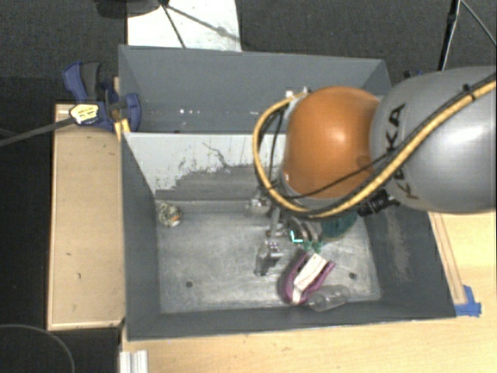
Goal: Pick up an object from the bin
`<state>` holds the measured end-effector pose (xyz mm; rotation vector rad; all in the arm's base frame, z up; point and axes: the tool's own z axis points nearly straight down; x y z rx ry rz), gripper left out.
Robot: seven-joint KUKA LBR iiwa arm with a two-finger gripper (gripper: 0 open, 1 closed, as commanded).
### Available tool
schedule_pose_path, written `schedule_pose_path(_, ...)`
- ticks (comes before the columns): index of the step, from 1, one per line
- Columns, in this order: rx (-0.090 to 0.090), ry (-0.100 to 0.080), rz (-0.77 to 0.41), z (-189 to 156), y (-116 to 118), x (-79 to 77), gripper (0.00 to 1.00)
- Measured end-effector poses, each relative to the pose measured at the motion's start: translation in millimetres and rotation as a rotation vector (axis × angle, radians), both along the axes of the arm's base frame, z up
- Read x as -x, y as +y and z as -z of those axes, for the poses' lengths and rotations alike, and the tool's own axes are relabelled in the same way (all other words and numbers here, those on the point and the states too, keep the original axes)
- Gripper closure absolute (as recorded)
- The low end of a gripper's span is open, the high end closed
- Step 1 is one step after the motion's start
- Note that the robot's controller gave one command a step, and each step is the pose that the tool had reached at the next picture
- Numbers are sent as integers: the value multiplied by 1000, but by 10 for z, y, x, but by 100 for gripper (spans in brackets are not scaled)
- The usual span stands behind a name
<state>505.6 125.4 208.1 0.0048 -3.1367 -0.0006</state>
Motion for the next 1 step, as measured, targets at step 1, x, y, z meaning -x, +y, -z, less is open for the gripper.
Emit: schedule_pose_path(1, -6, -6, -97, 1213, -887, -7, 0)
